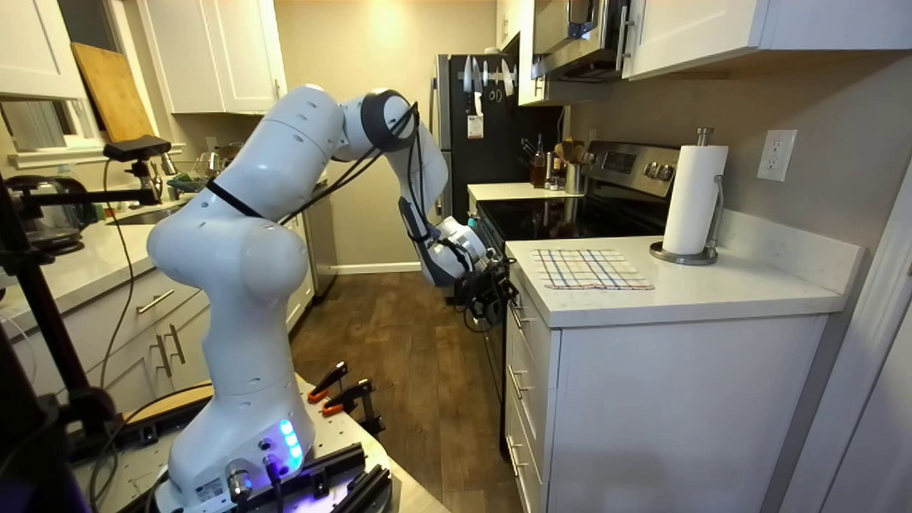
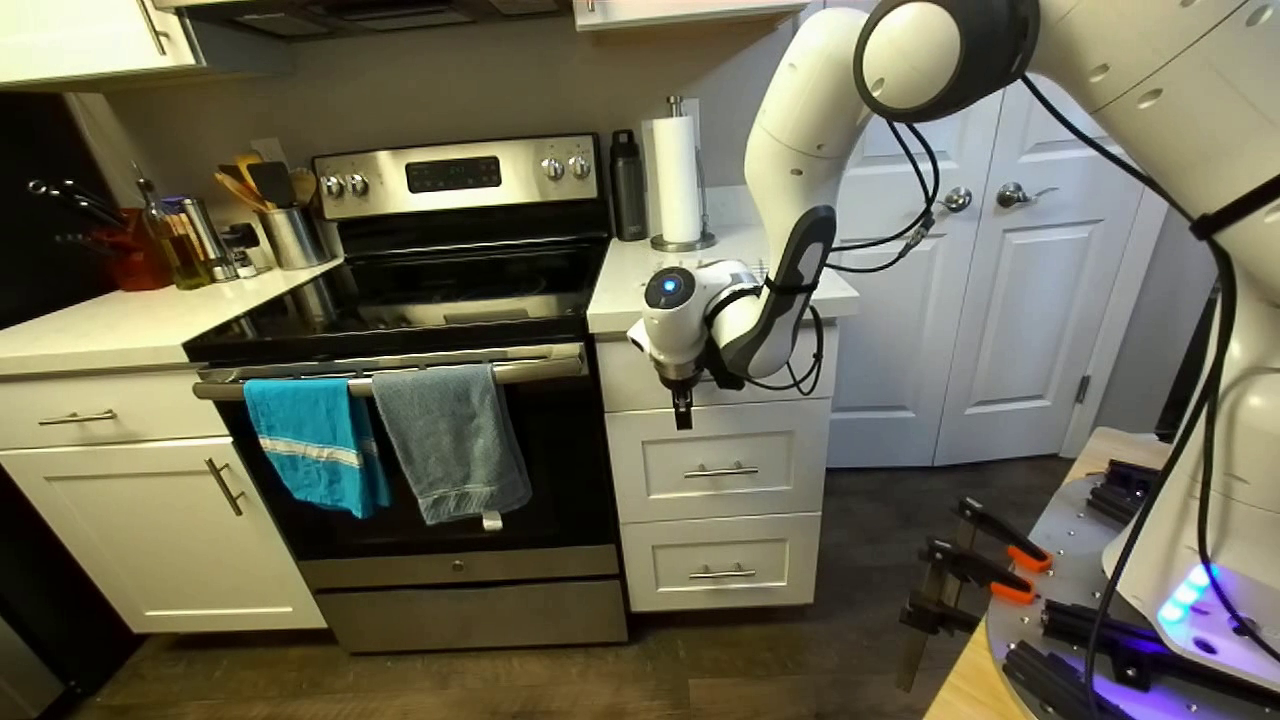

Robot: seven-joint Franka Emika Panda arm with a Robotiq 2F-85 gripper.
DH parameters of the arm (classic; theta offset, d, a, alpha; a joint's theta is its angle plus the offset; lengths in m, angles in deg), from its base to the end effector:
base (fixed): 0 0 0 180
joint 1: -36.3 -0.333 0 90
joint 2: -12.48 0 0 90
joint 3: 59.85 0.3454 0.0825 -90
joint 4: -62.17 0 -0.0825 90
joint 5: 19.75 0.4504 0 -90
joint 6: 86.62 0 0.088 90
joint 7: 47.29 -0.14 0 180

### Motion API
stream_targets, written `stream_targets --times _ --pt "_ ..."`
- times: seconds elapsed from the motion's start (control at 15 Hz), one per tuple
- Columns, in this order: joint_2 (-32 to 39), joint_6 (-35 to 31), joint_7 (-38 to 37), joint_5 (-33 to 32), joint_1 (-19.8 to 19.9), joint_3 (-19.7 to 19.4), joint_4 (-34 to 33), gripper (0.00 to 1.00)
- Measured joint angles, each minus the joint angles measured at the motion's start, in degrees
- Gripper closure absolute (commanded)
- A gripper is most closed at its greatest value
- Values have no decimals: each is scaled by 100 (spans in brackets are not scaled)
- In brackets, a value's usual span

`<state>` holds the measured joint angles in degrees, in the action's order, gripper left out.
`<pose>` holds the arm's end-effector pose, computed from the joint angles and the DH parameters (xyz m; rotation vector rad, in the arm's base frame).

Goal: Open the first top drawer

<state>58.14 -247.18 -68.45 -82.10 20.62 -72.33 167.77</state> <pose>0.6863 0.0686 0.0337 2.3969 0.9970 0.2823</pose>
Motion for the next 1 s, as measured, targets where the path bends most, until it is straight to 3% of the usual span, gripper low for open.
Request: stream_targets --times 1.0 --pt "-324 76 88 433 298 302 323 0"
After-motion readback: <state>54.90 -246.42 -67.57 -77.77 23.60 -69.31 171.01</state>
